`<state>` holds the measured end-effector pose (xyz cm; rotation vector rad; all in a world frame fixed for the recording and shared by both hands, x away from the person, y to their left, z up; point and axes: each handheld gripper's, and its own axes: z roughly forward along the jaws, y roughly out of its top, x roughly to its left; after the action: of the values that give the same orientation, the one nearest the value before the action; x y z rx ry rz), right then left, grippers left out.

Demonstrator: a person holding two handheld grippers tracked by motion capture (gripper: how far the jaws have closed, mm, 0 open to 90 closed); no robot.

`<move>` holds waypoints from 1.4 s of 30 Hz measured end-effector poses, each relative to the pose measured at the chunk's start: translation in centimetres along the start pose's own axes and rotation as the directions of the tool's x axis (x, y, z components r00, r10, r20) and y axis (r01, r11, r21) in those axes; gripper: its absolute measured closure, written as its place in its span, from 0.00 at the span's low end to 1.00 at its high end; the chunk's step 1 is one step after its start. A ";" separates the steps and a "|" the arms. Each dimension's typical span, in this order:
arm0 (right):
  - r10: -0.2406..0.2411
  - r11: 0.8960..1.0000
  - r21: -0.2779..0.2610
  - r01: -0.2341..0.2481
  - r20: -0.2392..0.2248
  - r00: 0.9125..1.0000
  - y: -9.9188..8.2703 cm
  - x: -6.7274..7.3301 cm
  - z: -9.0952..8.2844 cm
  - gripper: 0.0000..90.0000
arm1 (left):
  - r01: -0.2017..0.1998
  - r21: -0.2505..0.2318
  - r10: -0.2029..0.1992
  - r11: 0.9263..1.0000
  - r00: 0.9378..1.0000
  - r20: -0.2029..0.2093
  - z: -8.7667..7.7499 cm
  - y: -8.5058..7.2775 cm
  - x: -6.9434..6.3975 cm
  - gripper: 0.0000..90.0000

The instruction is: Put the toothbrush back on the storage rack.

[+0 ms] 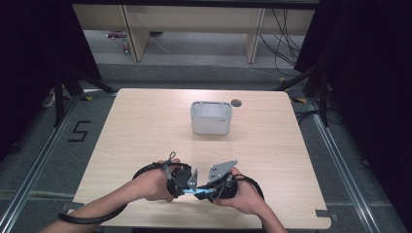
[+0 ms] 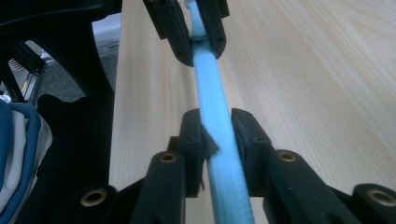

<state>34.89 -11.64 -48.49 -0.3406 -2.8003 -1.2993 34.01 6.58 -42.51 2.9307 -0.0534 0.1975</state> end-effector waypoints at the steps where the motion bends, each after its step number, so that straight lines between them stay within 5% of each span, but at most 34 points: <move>1: 0.000 1.000 0.000 0.000 0.000 1.000 0.0 0.0 0.0 0.85 | 0.000 0.000 0.000 1.000 1.000 0.000 0.0 0.0 0.0 0.87; 8: -0.017 1.000 -0.006 0.017 -0.009 1.000 0.0 0.1 0.0 0.87 | -0.005 -0.006 0.005 1.000 1.000 0.005 0.0 0.0 0.0 0.87; 9: 0.033 0.999 0.013 -0.032 -0.014 0.999 0.0 0.4 -0.1 0.87 | -0.004 -0.009 0.004 1.000 1.000 0.003 0.0 -0.1 0.1 0.87; 10: 0.017 1.000 0.010 -0.016 -0.014 1.000 0.0 0.4 -0.2 0.87 | -0.003 -0.013 0.003 1.000 1.000 0.004 0.0 -0.1 0.1 0.86; 14: -0.030 1.000 -0.005 0.030 0.011 0.999 0.0 0.3 -0.3 0.87 | 0.050 -0.045 -0.049 0.998 0.999 0.008 0.0 -0.6 0.3 0.80; 17: -0.018 1.000 -0.007 0.018 0.024 1.000 -0.2 0.1 -0.5 0.87 | 0.080 -0.085 -0.081 0.993 0.997 -0.011 -0.3 -1.2 0.4 0.73; 22: 0.002 1.000 -0.014 -0.001 0.049 0.999 -0.5 -0.1 -0.9 0.87 | 0.174 -0.172 -0.186 0.970 0.981 -0.056 -1.6 -2.9 0.7 0.64; 23: 0.028 0.999 -0.029 -0.026 0.073 0.997 -0.8 -0.1 -1.1 0.88 | 0.215 -0.220 -0.236 0.951 0.969 -0.074 -2.1 -3.7 0.8 0.61; 24: 0.017 0.999 -0.029 -0.014 0.074 0.997 -0.9 -0.3 -1.2 0.87 | 0.215 -0.220 -0.236 0.951 0.969 -0.074 -2.1 -3.7 0.8 0.59; 25: 0.031 0.999 -0.038 -0.028 0.088 0.996 -1.0 -0.3 -1.2 0.87 | 0.232 -0.244 -0.258 0.941 0.963 -0.080 -2.4 -4.2 0.8 0.58; 26: 0.037 0.999 -0.037 -0.034 0.094 0.995 -1.1 -0.4 -1.4 0.87 | 0.257 -0.283 -0.291 0.924 0.953 -0.086 -2.5 -4.6 0.7 0.57; 27: 0.044 0.998 -0.049 -0.039 0.109 0.993 -1.2 -0.5 -1.5 0.87 | 0.296 -0.346 -0.346 0.890 0.933 -0.093 -2.9 -5.5 0.6 0.56; 28: 0.044 0.998 -0.049 -0.039 0.109 0.993 -1.2 -0.5 -1.5 0.87 | 0.296 -0.346 -0.346 0.890 0.933 -0.093 -2.9 -5.5 0.6 0.55; 29: 0.041 0.998 -0.052 -0.036 0.116 0.992 -1.3 -0.6 -1.6 0.87 | 0.308 -0.370 -0.366 0.876 0.926 -0.094 -3.1 -6.0 0.6 0.55; 33: 0.083 0.994 -0.089 -0.069 0.168 0.982 -1.6 -1.0 -2.2 0.87 | 0.365 -0.471 -0.455 0.803 0.886 -0.090 -3.0 -7.8 0.5 0.51; 34: 0.083 0.994 -0.089 -0.069 0.168 0.982 -1.6 -1.0 -2.2 0.87 | 0.359 -0.499 -0.463 0.789 0.881 -0.098 -2.9 -8.2 0.6 0.51; 35: 0.092 0.991 -0.109 -0.073 0.187 0.978 -1.7 -1.0 -2.3 0.87 | 0.404 -0.515 -0.505 0.756 0.861 -0.067 -2.7 -8.6 0.4 0.50; 38: 0.133 0.983 -0.160 -0.096 0.244 0.960 -1.9 -1.3 -2.9 0.87 | 0.461 -0.587 -0.574 0.665 0.819 -0.008 -1.8 -9.9 0.4 0.45; 39: 0.133 0.983 -0.160 -0.096 0.244 0.960 -1.9 -1.3 -2.9 0.87 | 0.484 -0.601 -0.597 0.636 0.802 0.014 -1.5 -10.2 0.4 0.45; 40: 0.143 0.980 -0.171 -0.100 0.260 0.955 -2.0 -1.4 -3.1 0.88 | 0.506 -0.619 -0.624 0.601 0.781 0.034 -1.0 -10.6 0.5 0.42; 41: 0.157 0.976 -0.190 -0.106 0.278 0.948 -2.1 -1.4 -3.1 0.88 | 0.524 -0.625 -0.641 0.578 0.766 0.049 -0.6 -10.9 0.6 0.41; 42: 0.170 0.973 -0.201 -0.114 0.288 0.942 -2.1 -1.5 -3.3 0.87 | 0.549 -0.646 -0.669 0.530 0.739 0.078 -0.1 -11.1 0.6 0.40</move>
<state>35.69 -15.76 -48.13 -0.8022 -2.8269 -1.5942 35.17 17.43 -44.51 2.0551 0.7887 0.2622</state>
